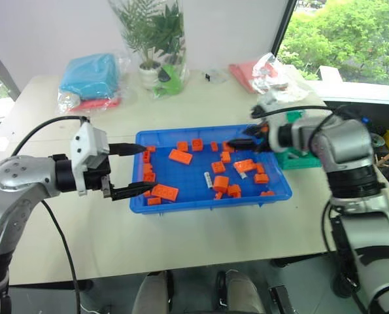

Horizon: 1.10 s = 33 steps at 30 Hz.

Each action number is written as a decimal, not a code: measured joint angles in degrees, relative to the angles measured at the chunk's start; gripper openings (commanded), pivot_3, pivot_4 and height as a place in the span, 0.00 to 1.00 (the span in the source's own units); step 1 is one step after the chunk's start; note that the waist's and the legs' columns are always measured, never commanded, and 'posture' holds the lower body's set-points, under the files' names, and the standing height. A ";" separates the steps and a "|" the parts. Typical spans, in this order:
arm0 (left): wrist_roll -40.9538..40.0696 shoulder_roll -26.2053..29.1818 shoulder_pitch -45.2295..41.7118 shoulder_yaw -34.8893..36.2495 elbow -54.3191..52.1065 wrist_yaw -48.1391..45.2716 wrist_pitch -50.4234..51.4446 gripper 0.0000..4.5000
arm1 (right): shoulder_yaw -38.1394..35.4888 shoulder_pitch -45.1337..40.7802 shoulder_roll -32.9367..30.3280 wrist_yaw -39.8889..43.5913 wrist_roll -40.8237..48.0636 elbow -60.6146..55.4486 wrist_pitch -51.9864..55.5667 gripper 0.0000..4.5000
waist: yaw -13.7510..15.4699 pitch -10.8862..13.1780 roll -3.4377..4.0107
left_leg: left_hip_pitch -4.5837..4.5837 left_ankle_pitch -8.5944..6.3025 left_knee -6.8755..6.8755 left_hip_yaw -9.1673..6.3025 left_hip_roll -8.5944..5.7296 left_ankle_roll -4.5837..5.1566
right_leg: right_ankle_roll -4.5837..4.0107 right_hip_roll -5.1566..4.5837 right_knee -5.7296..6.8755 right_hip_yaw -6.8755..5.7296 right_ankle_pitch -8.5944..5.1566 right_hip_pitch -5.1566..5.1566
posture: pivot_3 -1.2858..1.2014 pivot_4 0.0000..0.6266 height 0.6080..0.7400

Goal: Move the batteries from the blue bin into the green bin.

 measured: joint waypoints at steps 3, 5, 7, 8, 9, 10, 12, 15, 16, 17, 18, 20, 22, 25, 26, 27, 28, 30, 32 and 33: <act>-0.12 0.00 0.23 0.05 -0.69 0.32 0.72 1.00 | -0.05 1.65 2.20 -2.60 1.86 -3.60 6.55 0.88 | 0.85 -0.02 -0.02 | 0.00 -0.01 0.04 0.02 -0.01 -0.01 | -0.02 0.00 -0.06 0.00 0.00 0.02 | 0.52 0.24 0.50; -0.13 0.00 0.44 0.10 -0.71 0.66 0.84 1.00 | -0.02 2.96 3.27 -4.03 2.51 -4.34 9.10 0.88 | 1.21 -0.04 -0.07 | 0.00 -0.04 0.06 0.01 -0.01 -0.07 | -0.09 0.00 -0.07 0.00 -0.04 0.05 | 0.52 0.24 0.50; -0.14 0.00 0.44 0.12 -0.93 1.01 0.92 1.00 | 1.10 4.14 3.83 -5.11 3.09 -4.62 10.15 0.88 | 1.23 -0.06 -0.10 | 0.00 -0.10 0.07 0.02 -0.01 -0.17 | -0.19 0.00 -0.12 0.00 -0.09 0.06 | 0.52 0.24 0.50; -0.15 0.00 0.44 0.11 -1.04 1.07 0.93 1.00 | 1.88 4.50 3.83 -5.39 3.19 -4.62 10.36 0.88 | 1.17 -0.06 -0.10 | 0.00 -0.10 0.07 0.02 -0.01 -0.17 | -0.19 0.00 -0.12 0.00 -0.09 0.05 | 0.52 0.24 0.50; -0.18 0.00 0.44 0.12 -1.15 1.14 0.95 1.00 | 2.52 4.82 3.83 -5.65 3.36 -4.61 10.37 0.88 | 1.12 -0.06 -0.10 | 0.00 -0.10 0.06 0.03 -0.01 -0.16 | -0.20 0.00 -0.11 0.00 -0.09 0.04 | 0.52 0.24 0.50; -0.23 -0.01 0.44 0.12 -1.26 1.22 0.97 1.00 | 3.13 4.97 3.83 -5.88 3.38 -4.48 10.30 0.88 | 1.08 -0.06 -0.10 | 0.00 -0.09 0.05 0.03 -0.01 -0.15 | -0.19 0.01 -0.09 0.00 -0.08 0.03 | 0.52 0.24 0.50; -0.59 -0.02 0.42 0.12 -1.53 1.43 0.98 1.00 | 4.50 4.96 4.05 -6.37 3.36 -3.50 9.50 0.88 | 1.03 -0.06 -0.10 | 0.00 -0.02 0.03 0.02 0.02 -0.03 | -0.09 0.07 -0.08 0.00 -0.02 0.02 | 0.52 0.24 0.50; -0.89 -0.04 0.43 0.15 -1.65 1.97 0.98 1.00 | 6.61 4.97 4.20 -6.64 3.29 -1.82 7.80 0.88 | 1.01 -0.06 -0.09 | 0.00 -0.01 0.04 0.02 0.11 -0.02 | -0.06 0.18 -0.11 0.01 0.00 0.02 | 0.52 0.24 0.50; -0.97 -0.04 0.43 0.16 -1.67 2.18 0.98 1.00 | 7.17 4.96 4.43 -6.68 3.24 -1.10 6.88 0.88 | 1.01 -0.06 -0.10 | 0.00 -0.02 0.05 0.02 0.17 -0.02 | -0.07 0.22 -0.12 0.01 0.00 0.02 | 0.52 0.24 0.50; -1.13 -0.04 0.46 0.17 -1.73 2.28 0.98 1.00 | 7.86 4.95 4.60 -6.71 3.09 -0.51 6.11 0.88 | 1.01 -0.06 -0.10 | 0.00 -0.02 0.05 0.03 0.22 -0.02 | -0.08 0.26 -0.14 0.02 0.01 0.02 | 0.52 0.24 0.50; -1.16 -0.04 0.49 0.20 -1.82 2.39 0.98 1.00 | 8.61 4.93 5.09 -6.76 2.72 0.71 4.61 0.88 | 1.01 -0.06 -0.10 | 0.00 -0.02 0.05 0.04 0.29 -0.03 | -0.09 0.34 -0.17 0.02 0.01 0.02 | 0.52 0.24 0.50; -1.24 -0.04 0.54 0.24 -2.01 2.64 0.98 1.00 | 9.85 4.40 6.05 -6.73 1.99 2.57 1.63 0.88 | 1.01 -0.06 -0.10 | 0.00 -0.02 0.06 0.04 0.42 -0.03 | -0.10 0.47 -0.21 0.02 0.01 0.02 | 0.52 0.24 0.50; -1.33 -0.04 0.53 0.25 -2.33 2.86 0.98 1.00 | 11.33 3.83 6.27 -6.45 1.12 4.01 -1.02 0.88 | 1.06 -0.06 -0.10 | 0.01 -0.02 0.07 0.04 0.52 -0.03 | -0.12 0.57 -0.21 0.02 0.01 0.02 | 0.52 0.24 0.50; -1.40 -0.04 0.52 0.32 -2.41 3.19 0.98 1.00 | 12.77 3.80 6.25 -5.88 0.41 5.17 -4.14 0.77 | 1.05 -0.06 -0.09 | 0.02 -0.02 0.07 0.05 0.61 -0.04 | -0.16 0.65 -0.21 0.02 0.01 0.02 | 0.52 0.24 0.50; -1.49 -0.04 0.52 0.36 -2.41 3.21 0.98 1.00 | 13.06 3.80 6.25 -5.78 0.17 5.27 -4.52 0.69 | 1.04 -0.06 -0.09 | 0.02 -0.02 0.07 0.05 0.63 -0.04 | -0.18 0.66 -0.22 0.02 0.01 0.01 | 0.52 0.24 0.50; -1.62 -0.03 0.52 0.39 -2.41 3.21 0.99 1.00 | 13.15 3.80 6.21 -5.76 0.01 5.34 -4.60 0.60 | 1.06 -0.06 -0.10 | 0.01 -0.02 0.07 0.06 0.63 -0.04 | -0.23 0.66 -0.22 0.02 0.02 0.00 | 0.52 0.24 0.50; -1.68 -0.03 0.52 0.42 -2.41 3.21 0.99 1.00 | 13.19 3.81 6.22 -5.73 0.04 5.34 -4.49 0.48 | 1.06 -0.06 -0.10 | 0.01 -0.02 0.07 0.07 0.63 -0.04 | -0.27 0.66 -0.21 0.02 0.01 0.00 | 0.52 0.24 0.50; -1.81 -0.02 0.52 0.44 -2.41 3.16 0.99 1.00 | 13.19 3.82 6.24 -5.68 0.15 5.26 -3.72 0.25 | 1.06 -0.07 -0.11 | 0.00 -0.02 0.06 0.07 0.64 -0.04 | -0.37 0.66 -0.21 0.02 0.01 -0.02 | 0.52 0.24 0.50; -1.87 -0.02 0.52 0.45 -2.41 3.00 0.99 1.00 | 12.85 3.82 6.31 -5.93 0.54 5.05 -2.64 0.25 | 1.07 -0.06 -0.10 | 0.00 -0.02 0.06 0.08 0.64 -0.04 | -0.37 0.66 -0.21 0.02 0.01 -0.03 | 0.52 0.24 0.50; -1.87 -0.02 0.51 0.44 -2.39 2.82 0.98 1.00 | 12.32 3.81 6.37 -6.19 0.75 4.86 -1.94 0.25 | 1.08 -0.06 -0.10 | 0.00 -0.03 0.06 0.09 0.64 -0.04 | -0.38 0.66 -0.21 0.02 0.01 -0.03 | 0.52 0.24 0.50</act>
